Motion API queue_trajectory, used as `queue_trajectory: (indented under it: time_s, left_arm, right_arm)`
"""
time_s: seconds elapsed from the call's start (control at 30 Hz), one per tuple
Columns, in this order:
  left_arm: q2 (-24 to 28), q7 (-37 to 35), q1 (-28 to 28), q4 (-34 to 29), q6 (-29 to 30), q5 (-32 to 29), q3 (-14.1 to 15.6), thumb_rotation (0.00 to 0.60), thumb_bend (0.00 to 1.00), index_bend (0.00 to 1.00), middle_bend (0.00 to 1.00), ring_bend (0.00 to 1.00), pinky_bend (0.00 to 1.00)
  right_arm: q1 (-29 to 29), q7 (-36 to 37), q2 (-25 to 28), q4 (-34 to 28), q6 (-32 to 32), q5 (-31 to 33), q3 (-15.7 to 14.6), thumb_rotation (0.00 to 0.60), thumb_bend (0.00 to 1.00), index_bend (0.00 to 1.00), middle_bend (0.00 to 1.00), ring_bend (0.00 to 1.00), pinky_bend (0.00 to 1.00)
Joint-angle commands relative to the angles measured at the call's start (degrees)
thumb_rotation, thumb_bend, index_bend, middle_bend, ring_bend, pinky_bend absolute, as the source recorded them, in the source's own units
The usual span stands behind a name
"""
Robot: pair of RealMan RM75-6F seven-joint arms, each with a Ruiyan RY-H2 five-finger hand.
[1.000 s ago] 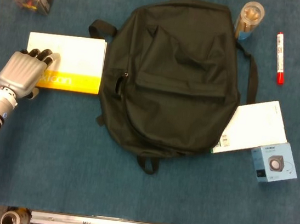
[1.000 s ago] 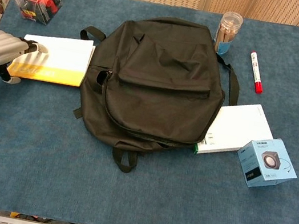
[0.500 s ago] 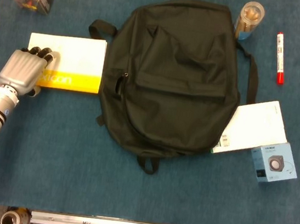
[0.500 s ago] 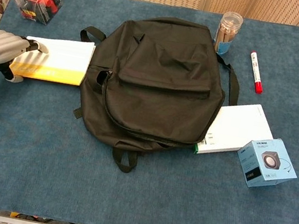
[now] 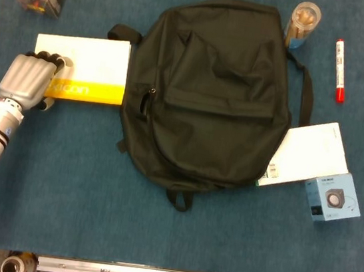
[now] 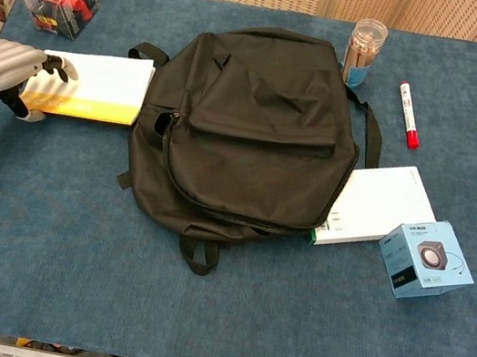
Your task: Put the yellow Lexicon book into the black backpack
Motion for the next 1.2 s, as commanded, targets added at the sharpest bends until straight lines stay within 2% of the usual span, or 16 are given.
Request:
queue_trajectory:
  time_s: [0.03,0.3,0.53,0.73,0.93,1.2]
  left_arm:
    - [-0.8,-2.6,0.2,1.4,1.6,1.3,-0.5,0.6,0.23,0.27,0.3,0.26,0.3]
    - [-3.9,-9.1,0.7,6.6,7.3,3.9,-2.1,0.6,0.26,0.38,0.39,0.34,0.35]
    - [-6.2,-12.6,0.3,10.8,9.4,5.4,-2.6,0.6,0.26,0.43,0.43,0.38,0.39]
    - [-8.2,-14.9,0.1,14.5,12.8,7.0,-3.1,0.6,0.26,0.51,0.5,0.44,0.44]
    - [-9.1,-15.0,-0.1,17.1,13.4,8.1,-2.5,0.6,0.26,0.55,0.53,0.46,0.46]
    - [-9.7,-14.1,-0.1,19.4,13.1,9.0,-1.4,0.6,0.26,0.57,0.56,0.48,0.54]
  right_arm:
    - [-0.1,0.0,0.1,-0.1,-0.1,0.1,-0.1,0.6,0.26,0.49,0.46,0.33,0.42]
    - [-0.3,0.3,0.2,0.0,-0.1,0.1,-0.1,0.6,0.26,0.49,0.46,0.33,0.42]
    - [-0.3,0.9,0.2,0.1,-0.2,0.0,-0.1,0.6,0.26,0.49,0.46,0.33,0.42]
    - [-0.2,1.1,0.3,0.1,-0.6,0.1,-0.1,0.6,0.26,0.49,0.46,0.33,0.42]
    - [0.0,1.3,0.3,0.2,-1.1,0.2,-0.1,0.6,0.26,0.49,0.46,0.33,0.42]
    - [-0.1,1.9,0.6,0.0,-1.1,0.0,-0.2,0.6,0.26,0.49,0.46,0.33,0.42]
